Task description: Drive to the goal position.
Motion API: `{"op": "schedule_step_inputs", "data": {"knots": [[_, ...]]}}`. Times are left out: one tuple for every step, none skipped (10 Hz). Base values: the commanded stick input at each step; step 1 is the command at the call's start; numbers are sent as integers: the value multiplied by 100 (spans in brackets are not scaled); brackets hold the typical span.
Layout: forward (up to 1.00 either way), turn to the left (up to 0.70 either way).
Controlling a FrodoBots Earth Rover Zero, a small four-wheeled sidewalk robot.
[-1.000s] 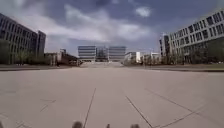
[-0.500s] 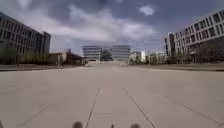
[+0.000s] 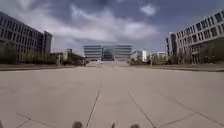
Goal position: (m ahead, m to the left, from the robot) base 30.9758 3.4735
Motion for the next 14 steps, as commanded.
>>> {"op": "schedule_step_inputs", "data": {"knots": [[70, -1], [70, -1], [70, -1], [70, -1], [70, -1], [70, -1], [70, -1], [70, -1], [70, -1], [70, -1], [70, -1], [70, -1], [70, -1], [70, -1]]}}
